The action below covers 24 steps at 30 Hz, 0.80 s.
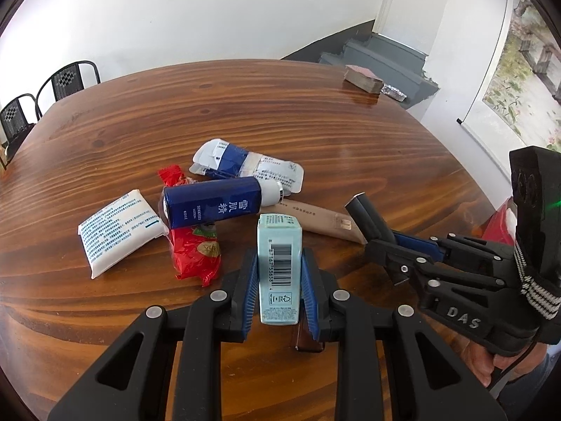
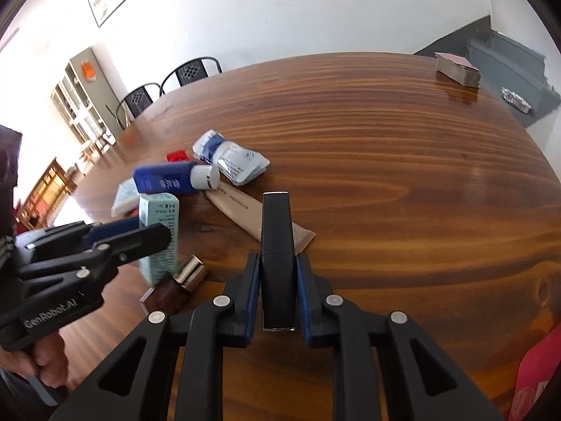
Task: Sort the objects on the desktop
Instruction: 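Carry the teal box with the left gripper while the right carries the black case to the tin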
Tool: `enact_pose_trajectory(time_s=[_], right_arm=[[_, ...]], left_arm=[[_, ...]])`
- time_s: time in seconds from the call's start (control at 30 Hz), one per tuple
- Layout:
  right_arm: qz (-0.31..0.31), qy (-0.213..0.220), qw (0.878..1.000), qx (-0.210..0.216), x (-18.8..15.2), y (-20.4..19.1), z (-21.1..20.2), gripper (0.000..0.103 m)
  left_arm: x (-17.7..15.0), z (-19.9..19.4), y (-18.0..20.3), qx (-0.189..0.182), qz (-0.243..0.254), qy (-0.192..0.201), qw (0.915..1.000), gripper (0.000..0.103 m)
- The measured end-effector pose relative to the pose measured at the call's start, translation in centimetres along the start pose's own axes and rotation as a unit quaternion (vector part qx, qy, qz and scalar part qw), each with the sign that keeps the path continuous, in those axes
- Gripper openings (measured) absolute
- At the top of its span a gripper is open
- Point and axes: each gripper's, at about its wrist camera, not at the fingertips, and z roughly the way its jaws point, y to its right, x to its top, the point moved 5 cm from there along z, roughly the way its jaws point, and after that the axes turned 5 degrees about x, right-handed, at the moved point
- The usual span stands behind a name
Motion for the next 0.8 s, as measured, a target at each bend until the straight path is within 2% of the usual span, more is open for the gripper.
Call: enact_pose_trajectory(time_s=[0.1, 0.3, 0.53, 0.8], right_arm=[[0.029, 0.010, 0.999, 0.018, -0.2, 0.0, -1.2, 0.022], [0.047, 0.045, 0.998, 0.018, -0.5, -0.5, -3.9, 0.022], [0.051, 0.099, 0.994, -0.005, -1.5, -0.5, -8.1, 0.022], [0.114, 0.157, 0.980, -0.037, -4.4, 2.4, -13.8, 0.022]], left_arm=[[0.3, -0.7, 0.1, -0.003, -0.001, 0.008, 1.0000, 0.026], [0.7, -2.3, 0.5, -0.011, -0.001, 0.027, 0.9996, 0.026], [0.5, -3.7, 1.1, -0.020, -0.001, 0.038, 0.9991, 0.026], [-0.1, -5.5, 4.0, -0.040, 0.013, 0.049, 0.9979, 0.026]])
